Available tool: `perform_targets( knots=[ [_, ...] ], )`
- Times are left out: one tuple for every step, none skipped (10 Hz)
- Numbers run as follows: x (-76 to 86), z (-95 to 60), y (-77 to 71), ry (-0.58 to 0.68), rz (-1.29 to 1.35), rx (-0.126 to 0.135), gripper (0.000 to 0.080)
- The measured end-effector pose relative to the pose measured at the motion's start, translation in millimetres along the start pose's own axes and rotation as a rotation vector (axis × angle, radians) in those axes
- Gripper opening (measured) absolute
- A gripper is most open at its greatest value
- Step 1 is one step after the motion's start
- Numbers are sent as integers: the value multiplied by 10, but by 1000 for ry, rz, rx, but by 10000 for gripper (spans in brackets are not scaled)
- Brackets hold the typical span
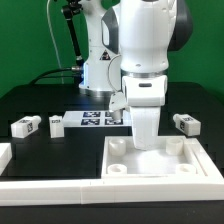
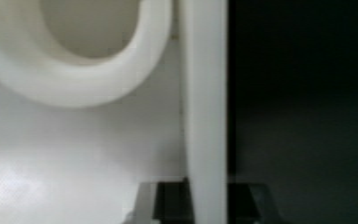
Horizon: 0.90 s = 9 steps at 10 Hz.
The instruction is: Assemble square table
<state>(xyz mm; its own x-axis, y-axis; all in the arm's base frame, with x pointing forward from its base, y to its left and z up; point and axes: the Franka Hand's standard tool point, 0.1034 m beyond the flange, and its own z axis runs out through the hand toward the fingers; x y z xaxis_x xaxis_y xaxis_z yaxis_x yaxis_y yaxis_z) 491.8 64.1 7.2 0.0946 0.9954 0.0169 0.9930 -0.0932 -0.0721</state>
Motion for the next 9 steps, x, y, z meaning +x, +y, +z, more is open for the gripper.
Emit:
perform_targets(
  knots=[
    [-5,7,-4,0,3,2,58],
    [-7,9,-4,0,3,2,224],
    [-8,10,-5,0,3,2,224],
    [-8,8,-3,0,4,1,431],
    [-6,4,4,1,4,-1,594],
    [-6,2,6,1,4,-2,594],
    [-6,2,7,1,4,-3,637],
    [-6,1,8,1,4,-3,637],
    [-6,1,8,2,4,-3,648]
  ],
)
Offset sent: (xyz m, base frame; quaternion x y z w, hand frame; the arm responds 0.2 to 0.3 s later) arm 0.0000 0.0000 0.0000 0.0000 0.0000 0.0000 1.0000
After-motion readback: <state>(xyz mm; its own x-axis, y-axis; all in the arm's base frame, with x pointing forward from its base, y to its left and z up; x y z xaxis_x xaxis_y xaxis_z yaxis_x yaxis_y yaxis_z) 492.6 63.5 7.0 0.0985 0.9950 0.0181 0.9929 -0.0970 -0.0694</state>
